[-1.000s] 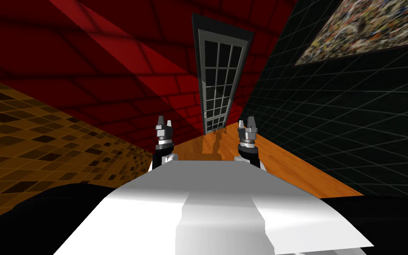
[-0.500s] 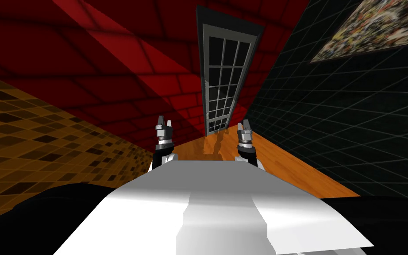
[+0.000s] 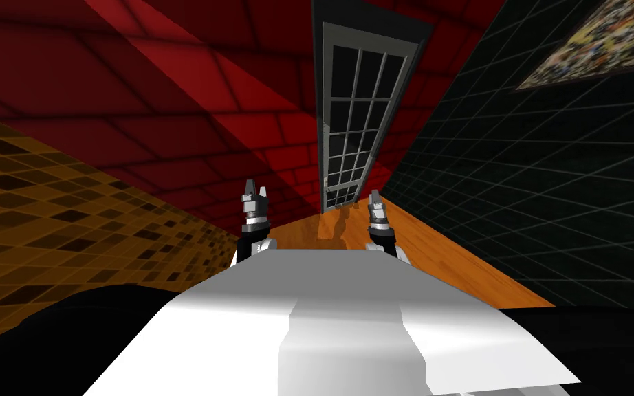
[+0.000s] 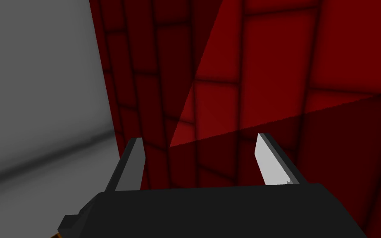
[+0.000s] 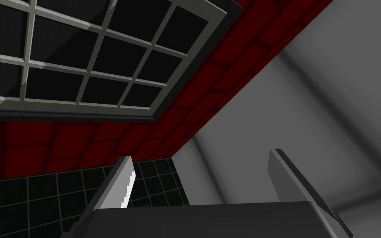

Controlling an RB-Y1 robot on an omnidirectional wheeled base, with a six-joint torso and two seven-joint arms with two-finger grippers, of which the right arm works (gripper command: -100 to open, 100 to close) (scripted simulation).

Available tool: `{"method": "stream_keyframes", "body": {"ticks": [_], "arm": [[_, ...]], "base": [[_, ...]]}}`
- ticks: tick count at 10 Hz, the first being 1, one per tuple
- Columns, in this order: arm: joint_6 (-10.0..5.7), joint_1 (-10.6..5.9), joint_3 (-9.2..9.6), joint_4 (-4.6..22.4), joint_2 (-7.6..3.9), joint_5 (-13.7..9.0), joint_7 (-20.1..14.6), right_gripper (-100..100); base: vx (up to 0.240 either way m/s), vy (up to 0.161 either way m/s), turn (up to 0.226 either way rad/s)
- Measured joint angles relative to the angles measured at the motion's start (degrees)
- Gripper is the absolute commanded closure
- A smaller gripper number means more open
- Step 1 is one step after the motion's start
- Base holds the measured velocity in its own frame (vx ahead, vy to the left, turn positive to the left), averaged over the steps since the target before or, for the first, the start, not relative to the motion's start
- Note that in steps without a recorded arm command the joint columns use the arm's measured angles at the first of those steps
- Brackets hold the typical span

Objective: Pull the door open

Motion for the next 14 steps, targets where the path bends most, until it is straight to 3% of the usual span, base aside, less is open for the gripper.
{"method": "stream_keyframes", "body": {"ticks": [6, 9, 14], "arm": [[-1.77, -2.09, -3.17, 7.43, -1.15, 2.36, 5.86, -100], [-3.30, -3.15, -4.72, 11.95, -1.32, 3.80, 9.40, -100], [-4.46, -5.20, -7.50, 18.63, -1.69, 6.33, 15.30, -100]], "base": [[0.097, -0.003, 0.086], [0.105, -0.007, 0.089], [0.096, -0.009, 0.096]]}}
